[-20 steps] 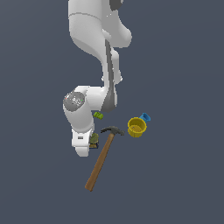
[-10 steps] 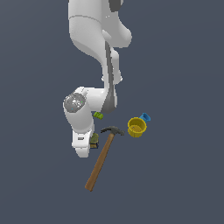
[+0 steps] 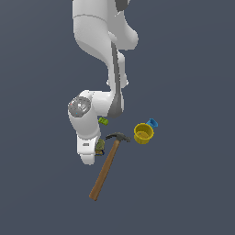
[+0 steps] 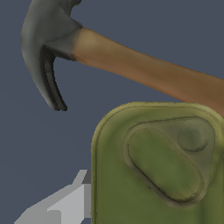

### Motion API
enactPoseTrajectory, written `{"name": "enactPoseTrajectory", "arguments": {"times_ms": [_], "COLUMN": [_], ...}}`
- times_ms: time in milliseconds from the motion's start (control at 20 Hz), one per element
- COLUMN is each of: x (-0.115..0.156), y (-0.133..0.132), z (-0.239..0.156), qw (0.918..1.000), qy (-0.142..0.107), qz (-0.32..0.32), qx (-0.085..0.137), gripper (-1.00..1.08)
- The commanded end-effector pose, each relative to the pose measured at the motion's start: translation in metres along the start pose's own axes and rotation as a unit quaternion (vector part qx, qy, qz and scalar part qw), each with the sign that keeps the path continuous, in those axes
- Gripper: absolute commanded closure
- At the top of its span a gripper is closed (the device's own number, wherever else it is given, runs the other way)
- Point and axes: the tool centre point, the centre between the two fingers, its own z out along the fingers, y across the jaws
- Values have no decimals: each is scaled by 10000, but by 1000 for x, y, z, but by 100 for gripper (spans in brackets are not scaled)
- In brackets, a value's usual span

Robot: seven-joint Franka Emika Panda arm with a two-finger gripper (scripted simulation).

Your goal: Pick up a designated object from a clutter of objects.

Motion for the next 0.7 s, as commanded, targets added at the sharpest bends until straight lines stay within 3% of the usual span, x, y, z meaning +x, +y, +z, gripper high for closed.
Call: {"name": "enactPoseTrajectory", "arguments": {"times_ms": [0, 300, 650], "x": [7, 36, 94], "y": [1, -3, -10], "z": [-9, -38, -97], "qw": [10000, 10000, 10000], "qy": [-4, -6, -13], "qz": [-6, -6, -8], "qx": [-24, -24, -22], "gripper": [108, 108, 108]}}
